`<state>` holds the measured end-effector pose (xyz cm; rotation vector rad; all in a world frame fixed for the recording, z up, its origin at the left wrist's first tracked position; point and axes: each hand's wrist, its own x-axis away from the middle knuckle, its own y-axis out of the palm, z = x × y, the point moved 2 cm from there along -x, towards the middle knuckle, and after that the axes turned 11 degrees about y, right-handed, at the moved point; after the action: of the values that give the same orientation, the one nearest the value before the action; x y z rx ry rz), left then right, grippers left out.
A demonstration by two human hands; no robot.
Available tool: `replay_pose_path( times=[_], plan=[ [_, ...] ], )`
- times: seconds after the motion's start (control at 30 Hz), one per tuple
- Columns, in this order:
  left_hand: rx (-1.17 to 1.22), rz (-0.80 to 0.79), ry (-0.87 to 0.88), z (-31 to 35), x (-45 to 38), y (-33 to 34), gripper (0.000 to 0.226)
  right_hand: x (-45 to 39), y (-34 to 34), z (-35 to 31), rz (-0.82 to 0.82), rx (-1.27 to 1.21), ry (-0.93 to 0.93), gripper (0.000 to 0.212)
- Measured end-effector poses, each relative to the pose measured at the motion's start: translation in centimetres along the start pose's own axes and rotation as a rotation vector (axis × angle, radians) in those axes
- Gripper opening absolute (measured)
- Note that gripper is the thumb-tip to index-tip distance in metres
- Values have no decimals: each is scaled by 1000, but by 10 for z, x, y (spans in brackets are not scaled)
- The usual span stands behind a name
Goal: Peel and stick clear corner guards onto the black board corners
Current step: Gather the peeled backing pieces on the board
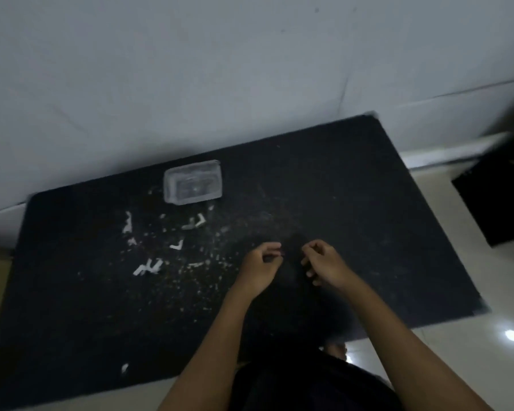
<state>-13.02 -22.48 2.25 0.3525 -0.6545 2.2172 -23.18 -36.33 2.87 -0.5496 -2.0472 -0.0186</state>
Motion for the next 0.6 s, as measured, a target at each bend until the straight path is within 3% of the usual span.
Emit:
replay_pose_path(
  times=[0.13, 0.4, 0.47, 0.6],
  plan=[
    [121, 169, -14, -36, 19, -74, 24, 5, 63, -39, -84, 160, -6, 16],
    [89, 509, 25, -91, 18, -204, 24, -6, 154, -89, 14, 489, -174, 10],
    [21, 524, 26, -105, 12, -228, 24, -10, 172, -99, 47, 539, -189, 16],
    [-207, 375, 21, -126, -9, -258, 30, -22, 201, -107, 69, 620, -185, 24]
  ],
)
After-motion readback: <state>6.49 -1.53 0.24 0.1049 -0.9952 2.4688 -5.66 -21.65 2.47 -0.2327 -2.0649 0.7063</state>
